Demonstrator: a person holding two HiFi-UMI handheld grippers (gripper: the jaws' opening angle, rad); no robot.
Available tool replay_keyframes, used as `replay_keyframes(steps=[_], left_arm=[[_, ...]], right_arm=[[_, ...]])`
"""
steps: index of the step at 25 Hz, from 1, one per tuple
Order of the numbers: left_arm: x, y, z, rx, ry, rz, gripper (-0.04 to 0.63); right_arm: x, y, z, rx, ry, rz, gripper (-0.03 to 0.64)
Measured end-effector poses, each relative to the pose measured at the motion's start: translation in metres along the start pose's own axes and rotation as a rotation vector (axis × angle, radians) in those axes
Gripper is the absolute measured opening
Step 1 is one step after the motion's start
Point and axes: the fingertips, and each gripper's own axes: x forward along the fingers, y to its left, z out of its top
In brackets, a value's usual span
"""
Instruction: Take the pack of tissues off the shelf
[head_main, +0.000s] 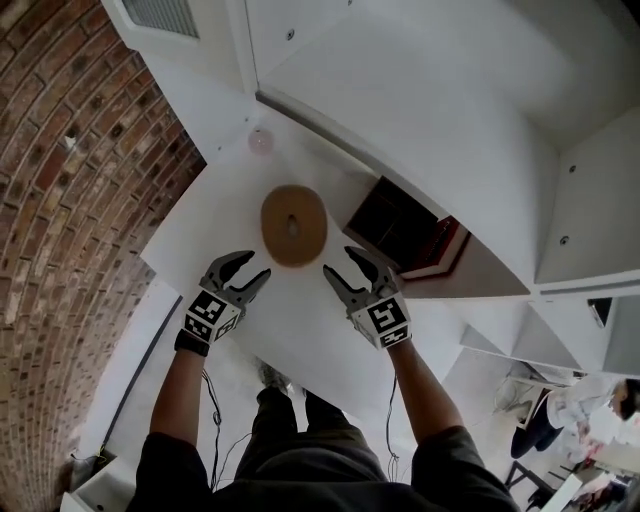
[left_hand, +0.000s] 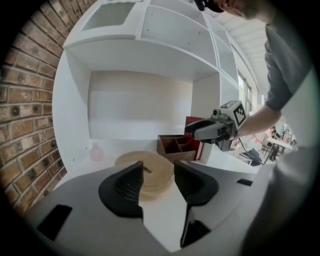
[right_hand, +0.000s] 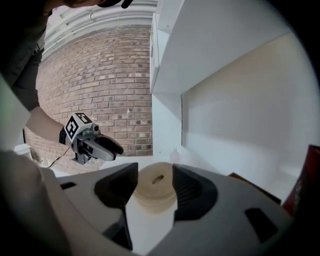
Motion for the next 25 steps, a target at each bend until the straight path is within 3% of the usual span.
replay_keyframes(steps=[4,13,25], left_arm=[[-0.024,-0.010,0.034,0.011,-0.042,0.033,0.164],[-0.077,-0.018,0.090,0.015,-0.126,0.110,0.055],[-0.127,-0.044,0.119,0.038,-0.196,0.153,0.003]], right_arm=[[-0.024,0.003,0.033,-0.024,-0.033,-0.027,0.146],[-0.066,0.009,0.084,-0.040,-0.077,-0.084,0.052],[-0.114,0.025,0.119,-0.042,-0.123,-0.110,0.002]])
